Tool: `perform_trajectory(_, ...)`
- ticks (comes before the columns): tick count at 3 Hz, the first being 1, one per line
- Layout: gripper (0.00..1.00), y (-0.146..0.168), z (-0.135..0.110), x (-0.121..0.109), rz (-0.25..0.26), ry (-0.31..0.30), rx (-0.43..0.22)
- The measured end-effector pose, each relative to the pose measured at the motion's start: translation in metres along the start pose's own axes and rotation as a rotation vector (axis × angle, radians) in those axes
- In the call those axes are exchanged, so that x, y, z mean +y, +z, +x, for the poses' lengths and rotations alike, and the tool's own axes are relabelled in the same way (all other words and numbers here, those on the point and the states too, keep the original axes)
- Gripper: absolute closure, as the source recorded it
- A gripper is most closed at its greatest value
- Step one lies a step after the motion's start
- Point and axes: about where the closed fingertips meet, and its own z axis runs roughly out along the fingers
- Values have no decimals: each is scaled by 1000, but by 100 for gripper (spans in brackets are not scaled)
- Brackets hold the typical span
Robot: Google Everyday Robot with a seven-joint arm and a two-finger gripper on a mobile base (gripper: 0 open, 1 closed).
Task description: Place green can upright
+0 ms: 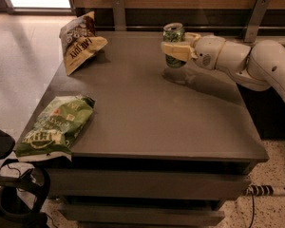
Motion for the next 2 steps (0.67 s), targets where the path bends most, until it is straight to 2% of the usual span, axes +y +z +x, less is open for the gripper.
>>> perform_trajectory(2,100,-25,28,-5,45,40,-58)
